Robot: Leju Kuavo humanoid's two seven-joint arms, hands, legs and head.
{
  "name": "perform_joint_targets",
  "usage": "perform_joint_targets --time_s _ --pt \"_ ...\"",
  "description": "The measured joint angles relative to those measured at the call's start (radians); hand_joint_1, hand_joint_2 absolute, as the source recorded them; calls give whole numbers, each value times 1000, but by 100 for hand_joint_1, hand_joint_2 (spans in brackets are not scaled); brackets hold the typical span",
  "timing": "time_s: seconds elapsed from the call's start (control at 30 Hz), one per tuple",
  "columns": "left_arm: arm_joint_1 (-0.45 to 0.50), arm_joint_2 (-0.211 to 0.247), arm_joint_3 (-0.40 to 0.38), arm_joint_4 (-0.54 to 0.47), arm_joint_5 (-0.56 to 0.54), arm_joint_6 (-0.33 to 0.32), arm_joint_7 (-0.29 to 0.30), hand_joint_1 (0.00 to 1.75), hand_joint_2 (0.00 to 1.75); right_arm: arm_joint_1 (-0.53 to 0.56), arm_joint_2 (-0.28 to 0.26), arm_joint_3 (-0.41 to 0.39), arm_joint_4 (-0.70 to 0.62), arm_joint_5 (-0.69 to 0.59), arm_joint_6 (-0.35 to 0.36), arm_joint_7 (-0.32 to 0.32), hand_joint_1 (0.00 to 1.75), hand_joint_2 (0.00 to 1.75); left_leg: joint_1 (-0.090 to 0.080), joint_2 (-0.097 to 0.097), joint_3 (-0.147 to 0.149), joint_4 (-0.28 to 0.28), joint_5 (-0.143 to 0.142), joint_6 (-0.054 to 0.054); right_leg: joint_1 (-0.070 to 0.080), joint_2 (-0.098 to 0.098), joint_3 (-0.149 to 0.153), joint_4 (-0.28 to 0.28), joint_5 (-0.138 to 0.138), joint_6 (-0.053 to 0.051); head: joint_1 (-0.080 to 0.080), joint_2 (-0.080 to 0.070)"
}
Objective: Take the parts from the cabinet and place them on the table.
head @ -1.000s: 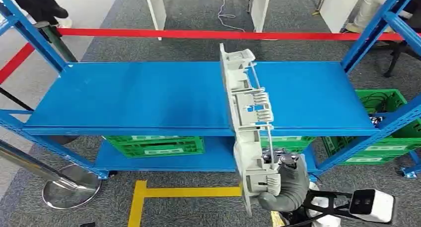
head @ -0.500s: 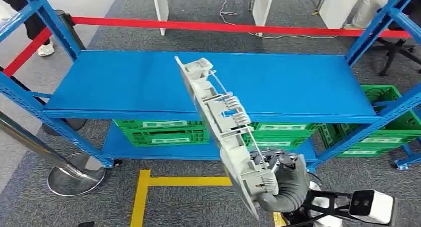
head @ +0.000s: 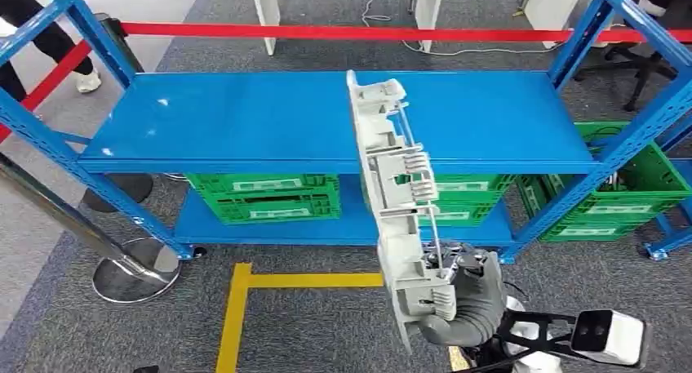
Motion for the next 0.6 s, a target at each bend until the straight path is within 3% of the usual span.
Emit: perform_joint_targets --time_s 0.03,0.07,0.1,0.13,0.17,0.23,0.27,0.3,0.37,0.4,0.43,0.47,0.53,0.57,0.6 --pt "0 1 0 0 0 0 0 0 175 0 0 0 0 0 0 0 175 175 1 0 52 -73 26 1 -1 0 -14 8 6 3 0 0" --pt "-2 1 0 0 0 0 0 0 175 0 0 0 0 0 0 0 175 175 2 0 120 -172 16 2 -1 0 -25 17 11 10 0 0" --pt "-3 0 0 0 0 0 0 0 175 0 0 0 -1 0 0 0 175 175 -2 -1 168 -252 -16 6 6 1 -34 26 15 14 -2 0" --pt "-5 0 0 0 0 0 0 0 175 0 0 1 -1 0 0 0 175 175 -3 -4 175 -280 -33 17 6 -1 -39 27 24 21 3 0" --pt "-6 0 0 0 0 0 -1 0 175 -1 0 2 -1 0 0 0 175 175 -4 -4 164 -277 -30 20 5 -2 -44 26 34 26 1 0" --pt "0 -2 0 0 0 0 -1 0 175 0 0 2 -1 0 0 0 175 175 -7 -2 145 -279 -13 38 2 0 -51 23 53 42 2 0" --pt "-1 -3 0 0 0 0 0 0 175 1 0 2 -1 0 0 0 175 175 -3 4 139 -280 0 47 -2 4 -62 33 25 45 1 0" --pt "0 -2 0 0 0 0 0 0 175 1 -1 2 -1 0 0 0 175 175 -3 4 124 -280 11 57 -1 8 -84 71 -38 48 5 0" --pt "-2 0 0 0 0 0 0 0 175 1 -2 2 -1 0 0 0 175 175 -6 4 97 -279 33 62 -1 12 -112 214 -153 52 8 0" --pt "-2 0 0 0 0 0 0 0 175 1 -3 2 -1 0 0 0 175 175 -9 4 81 -278 44 63 -1 13 -124 286 -181 53 8 0" --pt "-1 0 0 0 0 0 0 0 175 2 -4 2 -1 0 0 0 175 175 -11 4 66 -276 55 63 -1 13 -122 328 -172 53 8 0" --pt "-1 -1 0 0 0 0 0 0 175 2 -5 2 -1 0 0 0 175 175 -13 4 52 -274 65 63 0 13 -100 325 -136 50 8 0" --pt "-2 -2 0 0 0 0 0 0 175 1 -6 3 -1 0 0 0 175 175 -17 3 30 -271 81 61 2 14 -8 218 -65 37 9 0" --pt "-2 -2 0 0 0 0 0 0 175 0 -6 3 -1 0 0 0 175 175 -18 1 27 -271 90 59 4 17 61 123 -58 28 8 0" --pt "-2 -3 0 0 0 0 0 0 175 -2 -6 4 -1 0 0 0 175 175 -24 -1 20 -269 95 55 10 19 133 26 -86 21 9 0"
